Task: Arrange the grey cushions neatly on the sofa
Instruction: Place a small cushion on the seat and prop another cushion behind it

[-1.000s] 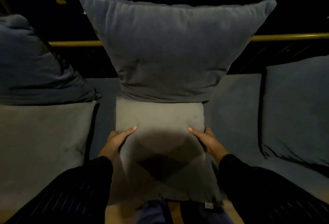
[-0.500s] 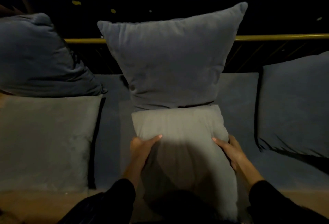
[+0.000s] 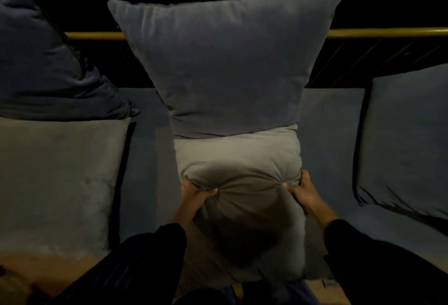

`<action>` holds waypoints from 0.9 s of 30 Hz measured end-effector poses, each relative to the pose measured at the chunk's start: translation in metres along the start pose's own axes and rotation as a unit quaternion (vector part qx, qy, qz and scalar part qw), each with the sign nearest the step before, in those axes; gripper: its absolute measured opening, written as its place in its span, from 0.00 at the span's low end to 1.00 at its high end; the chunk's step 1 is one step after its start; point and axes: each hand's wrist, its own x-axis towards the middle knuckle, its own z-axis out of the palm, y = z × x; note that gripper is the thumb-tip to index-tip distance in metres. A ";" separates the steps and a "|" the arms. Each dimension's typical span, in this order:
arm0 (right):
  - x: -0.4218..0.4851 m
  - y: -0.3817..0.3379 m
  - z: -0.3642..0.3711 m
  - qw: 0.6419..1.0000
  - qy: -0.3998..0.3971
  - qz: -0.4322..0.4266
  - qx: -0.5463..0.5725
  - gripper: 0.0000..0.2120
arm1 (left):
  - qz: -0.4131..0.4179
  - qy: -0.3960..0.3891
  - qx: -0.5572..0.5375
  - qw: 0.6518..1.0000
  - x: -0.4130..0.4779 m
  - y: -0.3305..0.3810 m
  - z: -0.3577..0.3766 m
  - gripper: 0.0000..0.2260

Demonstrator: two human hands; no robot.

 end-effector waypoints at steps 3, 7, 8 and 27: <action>0.016 -0.028 -0.011 0.999 -0.018 0.041 0.010 0.43 | -0.070 0.038 -0.033 0.996 -0.037 0.062 -0.015 0.50; 0.044 -0.071 -0.024 0.996 0.013 0.023 0.081 0.46 | -0.132 0.064 -0.175 0.974 -0.006 0.077 -0.038 0.58; 0.050 -0.079 -0.023 0.996 0.025 0.014 0.086 0.45 | -0.134 0.051 -0.188 0.972 0.005 0.081 -0.040 0.58; 0.087 -0.197 -0.019 0.972 -0.030 -0.165 0.165 0.45 | 0.059 0.007 -0.157 0.986 0.051 0.259 -0.045 0.39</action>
